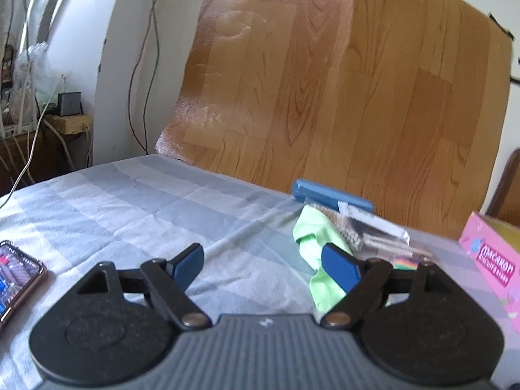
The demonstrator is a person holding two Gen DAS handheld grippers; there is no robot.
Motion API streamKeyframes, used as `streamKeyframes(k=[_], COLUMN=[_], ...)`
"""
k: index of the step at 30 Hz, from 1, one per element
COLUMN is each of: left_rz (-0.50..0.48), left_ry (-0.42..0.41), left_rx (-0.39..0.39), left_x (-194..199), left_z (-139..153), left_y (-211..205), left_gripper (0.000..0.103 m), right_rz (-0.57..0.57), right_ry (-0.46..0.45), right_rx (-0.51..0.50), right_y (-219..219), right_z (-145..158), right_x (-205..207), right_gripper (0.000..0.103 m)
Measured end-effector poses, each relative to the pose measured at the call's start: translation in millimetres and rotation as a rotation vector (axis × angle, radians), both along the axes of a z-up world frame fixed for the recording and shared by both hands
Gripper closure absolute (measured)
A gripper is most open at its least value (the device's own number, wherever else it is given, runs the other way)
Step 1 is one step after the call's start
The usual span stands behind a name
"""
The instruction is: Organize soft objects
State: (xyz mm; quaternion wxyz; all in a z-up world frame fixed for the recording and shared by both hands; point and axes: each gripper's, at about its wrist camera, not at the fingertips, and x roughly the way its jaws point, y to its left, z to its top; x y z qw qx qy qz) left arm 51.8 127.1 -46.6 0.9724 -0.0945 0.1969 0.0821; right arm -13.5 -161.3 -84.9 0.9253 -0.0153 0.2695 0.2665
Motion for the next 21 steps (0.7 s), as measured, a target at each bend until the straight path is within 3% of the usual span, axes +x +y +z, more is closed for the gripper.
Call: streamKeyframes(k=[4, 8, 11, 15, 19, 21], left_rz=[-0.027, -0.114, -0.263, -0.494, -0.65, -0.653], left_ry=[0.064, 0.143, 0.225, 0.295, 0.35, 0.349], left_rx=[0.038, -0.111, -0.209, -0.297, -0.3, -0.251], left_x=[6, 1, -3, -4, 0, -1], left_z=[0, 0, 6, 20, 24, 24], left_y=[-13, -24, -45, -82, -126, -143], left_gripper=[0.02, 0.02, 0.02, 0.007, 0.007, 0.007], right_rz=[-0.087, -0.103, -0.076, -0.053, -0.04, -0.045], right_ry=[0.02, 0.009, -0.013, -0.046, -0.074, -0.078], right_rx=[0.089, 0.126, 0.108, 0.082, 0.103, 0.118], right_y=[-33, -44, -38, -39, -43, -46], right_z=[-1, 0, -1, -1, -2, -2], right_x=[-1, -5, -9, -16, -22, -22], right_gripper=[0.1, 0.1, 0.1, 0.1, 0.1, 0.099])
